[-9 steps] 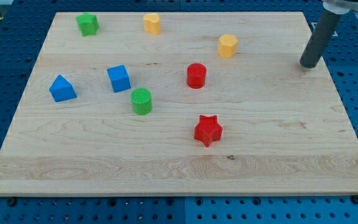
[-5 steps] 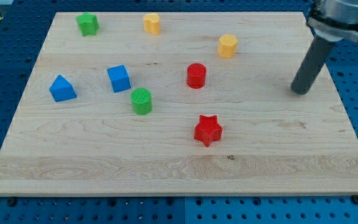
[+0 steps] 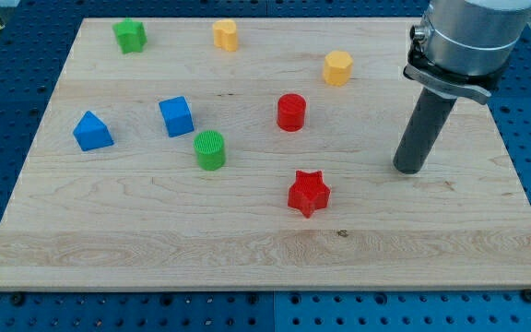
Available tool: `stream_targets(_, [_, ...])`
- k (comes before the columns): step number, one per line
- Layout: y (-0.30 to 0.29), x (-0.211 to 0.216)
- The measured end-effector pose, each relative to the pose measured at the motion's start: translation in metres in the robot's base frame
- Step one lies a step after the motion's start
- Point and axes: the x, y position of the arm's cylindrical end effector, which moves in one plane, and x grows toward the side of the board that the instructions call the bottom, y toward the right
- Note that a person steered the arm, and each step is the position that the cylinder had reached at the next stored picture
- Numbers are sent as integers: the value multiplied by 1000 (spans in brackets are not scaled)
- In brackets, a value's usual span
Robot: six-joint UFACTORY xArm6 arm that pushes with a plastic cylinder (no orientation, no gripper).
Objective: Slide the re star towards the red circle
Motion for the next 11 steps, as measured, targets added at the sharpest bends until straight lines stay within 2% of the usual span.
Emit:
stream_targets(1, [-32, 23])
stream_targets(3, [-51, 75])
stream_targets(4, [-93, 97])
stream_targets(5, [-140, 95])
stream_targets(8, [-146, 81])
stream_targets(11, [-113, 57])
